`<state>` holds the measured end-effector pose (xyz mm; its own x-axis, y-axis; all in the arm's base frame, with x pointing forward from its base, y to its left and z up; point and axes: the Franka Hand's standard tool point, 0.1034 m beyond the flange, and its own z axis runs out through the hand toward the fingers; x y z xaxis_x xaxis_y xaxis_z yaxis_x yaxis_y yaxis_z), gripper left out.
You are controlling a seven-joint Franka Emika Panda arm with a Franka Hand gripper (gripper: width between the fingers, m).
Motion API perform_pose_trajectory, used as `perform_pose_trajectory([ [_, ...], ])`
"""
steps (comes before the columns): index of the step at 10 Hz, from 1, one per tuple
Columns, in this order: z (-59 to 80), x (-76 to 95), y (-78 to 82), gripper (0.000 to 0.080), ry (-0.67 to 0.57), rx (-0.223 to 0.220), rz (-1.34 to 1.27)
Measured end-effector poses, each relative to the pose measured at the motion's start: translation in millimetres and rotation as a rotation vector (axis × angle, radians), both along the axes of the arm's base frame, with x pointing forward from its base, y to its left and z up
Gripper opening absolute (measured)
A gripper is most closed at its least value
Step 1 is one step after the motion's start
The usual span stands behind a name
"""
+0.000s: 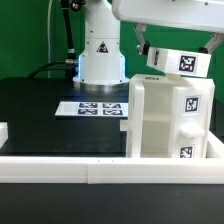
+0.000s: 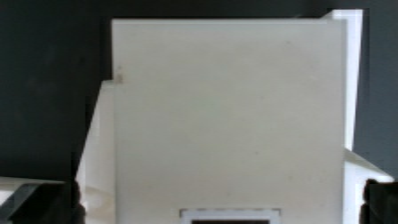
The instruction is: Assemble cabinet
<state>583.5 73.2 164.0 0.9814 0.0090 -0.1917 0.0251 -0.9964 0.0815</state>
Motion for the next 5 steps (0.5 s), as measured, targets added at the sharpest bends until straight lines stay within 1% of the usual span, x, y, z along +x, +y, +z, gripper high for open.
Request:
perform_pose_trajectory([
  [1,0.0,0.0,0.0,0.0797,0.0,0.0,0.0],
  [2,3.0,4.8,-1.3,0.0797,-0.027,0.008,0.017],
  [3,12.8,10.1,-3.8,0.0797,-0.1,0.024,0.029],
  [4,17.8,7.1,-1.8,0.0797,-0.175,0.04,0.032],
  [5,16.2,3.3,2.6,0.0797,-0.229,0.053,0.039],
])
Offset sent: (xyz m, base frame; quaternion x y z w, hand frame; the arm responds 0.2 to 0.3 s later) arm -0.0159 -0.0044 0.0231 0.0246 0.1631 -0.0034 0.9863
